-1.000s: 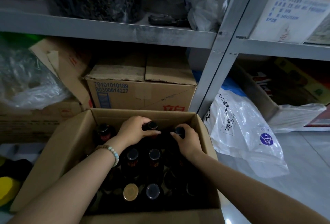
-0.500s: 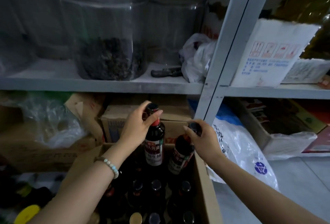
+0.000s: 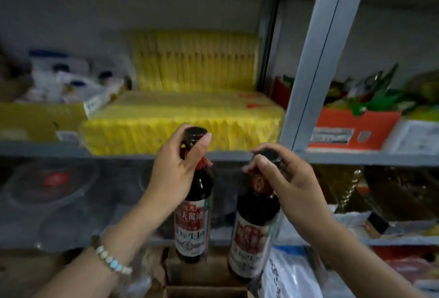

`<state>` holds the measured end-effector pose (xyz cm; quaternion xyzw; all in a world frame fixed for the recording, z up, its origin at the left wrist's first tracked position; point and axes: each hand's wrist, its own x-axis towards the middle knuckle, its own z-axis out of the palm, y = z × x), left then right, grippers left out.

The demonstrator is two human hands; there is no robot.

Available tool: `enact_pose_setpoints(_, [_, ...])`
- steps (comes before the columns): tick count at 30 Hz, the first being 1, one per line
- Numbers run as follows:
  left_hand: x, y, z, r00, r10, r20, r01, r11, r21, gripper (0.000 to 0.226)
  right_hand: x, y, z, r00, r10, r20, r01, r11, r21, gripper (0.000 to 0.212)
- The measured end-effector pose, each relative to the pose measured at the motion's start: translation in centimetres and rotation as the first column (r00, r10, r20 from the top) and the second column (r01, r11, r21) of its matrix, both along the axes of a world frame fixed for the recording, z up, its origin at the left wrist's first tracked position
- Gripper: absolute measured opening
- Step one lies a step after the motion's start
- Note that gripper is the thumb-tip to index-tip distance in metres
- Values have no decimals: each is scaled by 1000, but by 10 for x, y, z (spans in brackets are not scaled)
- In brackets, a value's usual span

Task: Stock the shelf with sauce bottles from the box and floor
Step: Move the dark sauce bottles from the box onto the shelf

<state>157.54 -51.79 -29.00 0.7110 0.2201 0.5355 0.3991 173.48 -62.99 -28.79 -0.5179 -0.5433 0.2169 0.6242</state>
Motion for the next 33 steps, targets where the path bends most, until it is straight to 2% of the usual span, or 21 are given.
enact_pose_setpoints(3, [-23,-6,109,999,-1,46,0,999,39,23,-25,6,107,996,77,-34,-75,995,64,33])
enact_pose_setpoints(7, [-60,-6,236,997,11,81,-20,993,113,34,-65,15,230,993,122,-2,-120,981,155,35])
enact_pose_setpoints(11, [-102,0,334,996,45,74,-60,975,215,40,-104,31,328,986,166,11,-163,949,272,34])
enact_pose_setpoints(15, [-144,10,412,990,109,88,-132,938,319,36,-134,54,402,971,240,-19,-219,914,342,22])
enact_pose_setpoints(23, [-187,49,499,910,397,118,-410,818,404,40,-174,119,499,965,262,-12,-232,874,428,25])
enact_pose_setpoints(27, [-202,78,523,886,424,188,-464,813,353,36,-190,150,532,954,300,4,-269,850,453,24])
enact_pose_setpoints(33, [-228,144,539,892,393,224,-448,838,313,33,-211,208,549,946,325,2,-286,828,482,22])
